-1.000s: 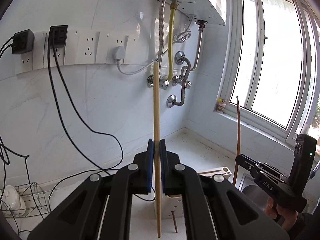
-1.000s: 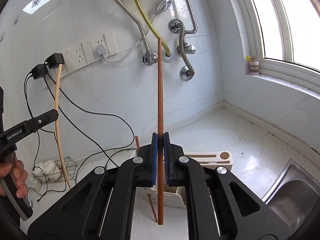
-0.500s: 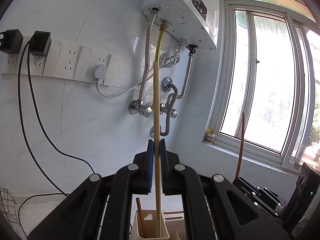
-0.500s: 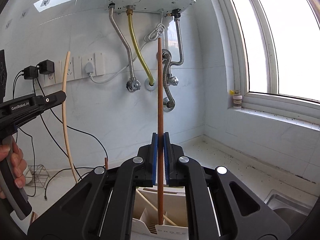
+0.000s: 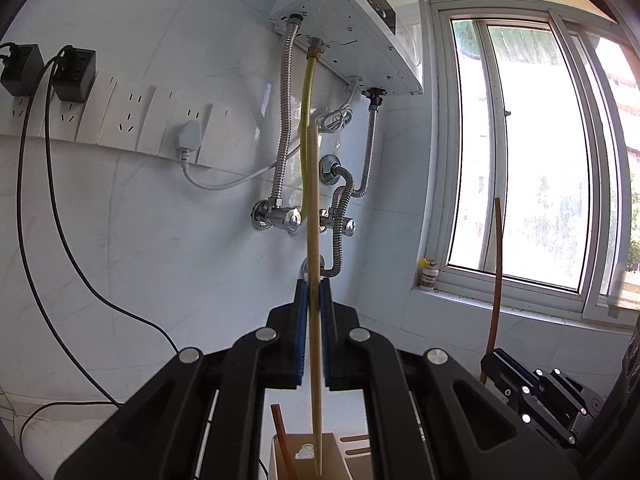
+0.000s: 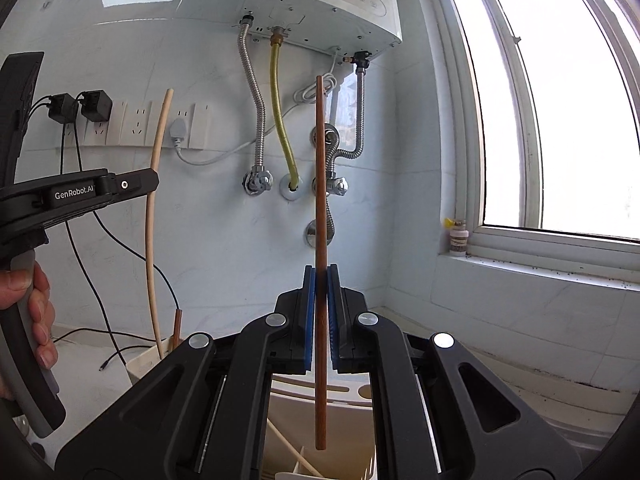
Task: Organize utensils
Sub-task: 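Carry both upright chopsticks over the beige holder and lower them into its slots, then open the left tool releasing the pale chopstick while the right tool releases the dark red one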
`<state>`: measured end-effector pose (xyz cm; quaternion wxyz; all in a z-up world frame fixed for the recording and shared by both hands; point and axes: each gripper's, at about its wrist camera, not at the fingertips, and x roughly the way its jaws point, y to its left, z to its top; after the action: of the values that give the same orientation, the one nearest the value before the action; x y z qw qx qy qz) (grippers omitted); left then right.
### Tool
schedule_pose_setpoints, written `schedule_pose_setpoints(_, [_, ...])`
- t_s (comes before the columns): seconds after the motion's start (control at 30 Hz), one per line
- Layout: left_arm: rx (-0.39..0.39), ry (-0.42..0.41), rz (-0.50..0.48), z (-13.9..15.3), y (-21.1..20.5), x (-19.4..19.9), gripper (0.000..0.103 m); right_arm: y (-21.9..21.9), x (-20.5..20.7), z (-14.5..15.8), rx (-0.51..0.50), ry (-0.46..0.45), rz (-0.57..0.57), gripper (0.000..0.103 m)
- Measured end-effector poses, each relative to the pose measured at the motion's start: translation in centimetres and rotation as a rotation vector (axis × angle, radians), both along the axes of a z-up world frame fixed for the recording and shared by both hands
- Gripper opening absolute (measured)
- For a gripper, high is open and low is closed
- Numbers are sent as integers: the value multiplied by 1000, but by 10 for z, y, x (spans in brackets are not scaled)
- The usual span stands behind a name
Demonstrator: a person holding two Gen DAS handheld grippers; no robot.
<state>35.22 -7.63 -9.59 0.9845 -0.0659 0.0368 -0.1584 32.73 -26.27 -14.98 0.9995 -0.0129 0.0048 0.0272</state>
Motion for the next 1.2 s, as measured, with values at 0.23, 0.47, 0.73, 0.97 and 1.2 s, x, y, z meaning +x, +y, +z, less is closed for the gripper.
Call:
schedule_pose_setpoints(0.23, [-23,-14,-3,-17,-2,1,6,-1,5,-16,-3,-11,-18,6])
schedule_pose_setpoints(0.47, [-26,-12,10,-31,-2,5,6,-5,7,-25,-5,-18,-33,6])
schedule_pose_setpoints(0.73, [-2,-9,5,-58,-8,3,8,-9,10,-42,-19,-6,-61,6])
schedule_pose_setpoints(0.97, [5,69,54,-70,3,-13,66,-16,3,-51,0,14,-78,42])
schedule_pose_setpoints(1.2, [29,72,85,-51,24,-36,66,-37,-10,-37,83,24,-140,42])
